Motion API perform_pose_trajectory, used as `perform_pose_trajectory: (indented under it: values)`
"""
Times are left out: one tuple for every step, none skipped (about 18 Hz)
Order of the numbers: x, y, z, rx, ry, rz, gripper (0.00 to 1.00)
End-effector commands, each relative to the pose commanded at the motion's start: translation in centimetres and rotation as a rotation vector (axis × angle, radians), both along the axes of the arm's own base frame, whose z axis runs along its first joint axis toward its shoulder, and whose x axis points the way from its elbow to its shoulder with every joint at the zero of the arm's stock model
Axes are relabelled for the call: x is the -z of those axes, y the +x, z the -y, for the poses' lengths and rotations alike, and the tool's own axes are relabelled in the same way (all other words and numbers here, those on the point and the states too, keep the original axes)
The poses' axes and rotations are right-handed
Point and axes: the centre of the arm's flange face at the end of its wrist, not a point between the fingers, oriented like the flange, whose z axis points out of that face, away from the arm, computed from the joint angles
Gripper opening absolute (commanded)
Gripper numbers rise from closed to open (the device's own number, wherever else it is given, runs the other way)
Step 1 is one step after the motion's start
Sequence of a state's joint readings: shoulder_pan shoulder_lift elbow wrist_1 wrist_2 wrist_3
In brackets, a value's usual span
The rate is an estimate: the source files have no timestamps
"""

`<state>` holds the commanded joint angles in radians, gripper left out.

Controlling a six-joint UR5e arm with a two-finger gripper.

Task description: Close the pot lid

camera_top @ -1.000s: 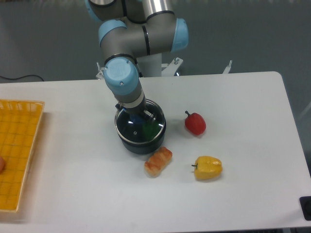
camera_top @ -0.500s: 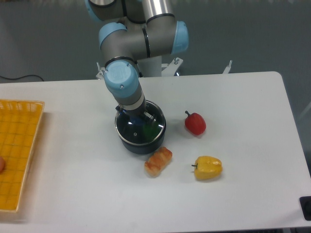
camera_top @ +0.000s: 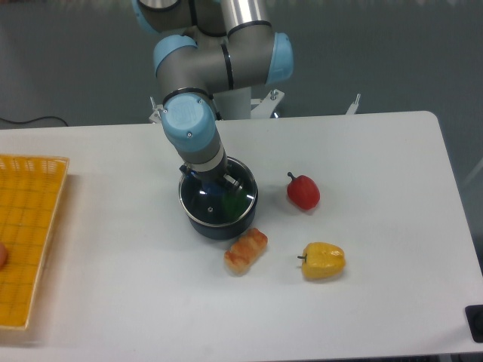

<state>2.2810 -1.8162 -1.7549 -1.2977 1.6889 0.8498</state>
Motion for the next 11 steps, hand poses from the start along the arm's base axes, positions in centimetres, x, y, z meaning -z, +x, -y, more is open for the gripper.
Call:
perform_pose_trajectory:
  values:
    - [0.16, -0.06, 0.0, 0.002, -0.005, -0.001, 0.45]
    - [0.23, -0.15, 0.04, 0.004, -0.012, -0.007, 0.45]
    - [0.47, -0.27, 0.06, 0.005, -0.023, -0.012, 0.45]
    - [0.46, -0.3, 0.09, 0.005, -0.026, -0.016, 0.45]
    - [0.53, -0.26, 0.11, 0.003, -0.026, -0.014, 0.45]
    - [0.47, -0.29, 0.08, 0.003, -0.025, -0.015, 0.45]
    - [0.47, -0.29, 0.08, 0.003, -0.025, -0.015, 0.45]
    - [0.45, -0.3, 0.07, 0.003, -0.024, -0.016, 0.45]
    - [0.45, -0.3, 0.07, 0.003, -0.024, -0.016, 0.45]
    - [0.39, -0.33, 0.03, 0.003, -0.022, -0.017, 0.45]
    - [0.32, -0.35, -0.01, 0.003, -0.02, -0.017, 0.45]
